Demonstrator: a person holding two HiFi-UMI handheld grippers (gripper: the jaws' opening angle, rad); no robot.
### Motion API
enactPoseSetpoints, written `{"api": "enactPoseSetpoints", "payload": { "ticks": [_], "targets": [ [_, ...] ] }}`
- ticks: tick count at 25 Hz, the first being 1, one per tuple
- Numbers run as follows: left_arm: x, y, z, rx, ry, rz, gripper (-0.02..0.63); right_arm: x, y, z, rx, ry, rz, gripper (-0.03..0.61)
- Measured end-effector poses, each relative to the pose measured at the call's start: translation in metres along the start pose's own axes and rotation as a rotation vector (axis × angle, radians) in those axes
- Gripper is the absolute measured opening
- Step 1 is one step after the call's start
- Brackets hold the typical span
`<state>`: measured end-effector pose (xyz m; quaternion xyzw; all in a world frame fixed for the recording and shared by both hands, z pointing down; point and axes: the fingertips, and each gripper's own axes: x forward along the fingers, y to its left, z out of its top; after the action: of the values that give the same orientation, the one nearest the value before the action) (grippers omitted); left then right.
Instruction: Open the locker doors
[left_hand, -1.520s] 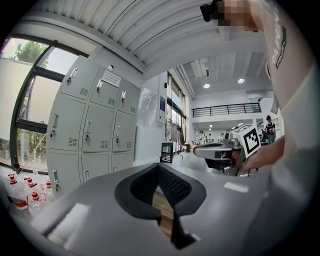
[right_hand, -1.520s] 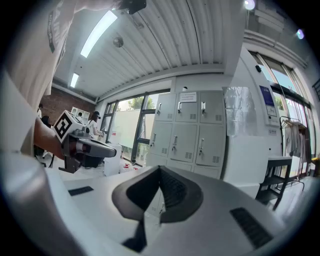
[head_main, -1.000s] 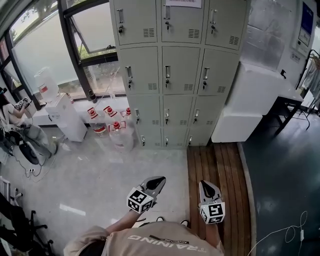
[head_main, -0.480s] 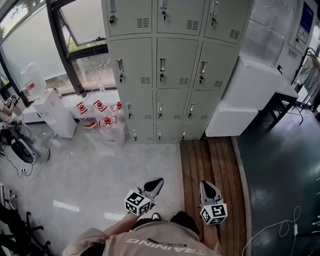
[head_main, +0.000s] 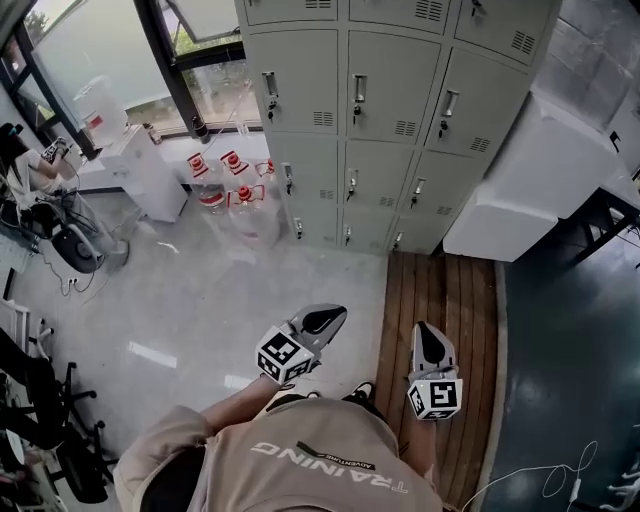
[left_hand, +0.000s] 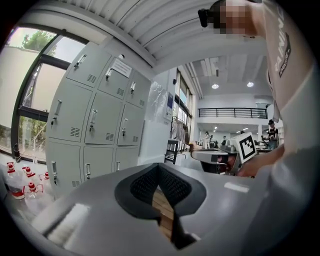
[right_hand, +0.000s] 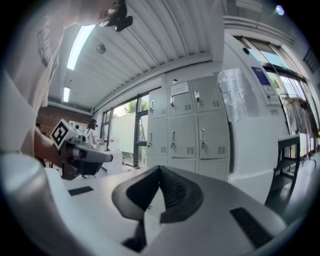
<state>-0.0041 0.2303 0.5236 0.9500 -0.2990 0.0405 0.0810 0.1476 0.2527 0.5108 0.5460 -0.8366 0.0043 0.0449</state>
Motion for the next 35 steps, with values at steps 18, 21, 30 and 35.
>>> {"api": "enactPoseSetpoints", "payload": {
  "ticks": [18,21,30,35],
  "targets": [
    [0.108,-0.001,-0.019,-0.138,0.069,0.096,0.006,0.028,-0.101,-0.063,0.133,0.075,0.137,0.011],
    [0.113,0.013,-0.014,-0.134,0.065,0.106,0.006,0.048,-0.100,-0.062,0.109,0.076,0.167,0.011],
    [0.143,0.069,-0.018,-0.131,0.073,0.057,0.006,0.103,-0.101,-0.051,0.046,0.094,0.150,0.011],
    [0.169,0.113,0.020,-0.072,0.016,0.001,0.006,0.145,-0.127,-0.035,0.037,0.109,0.080,0.011]
  ]
}}
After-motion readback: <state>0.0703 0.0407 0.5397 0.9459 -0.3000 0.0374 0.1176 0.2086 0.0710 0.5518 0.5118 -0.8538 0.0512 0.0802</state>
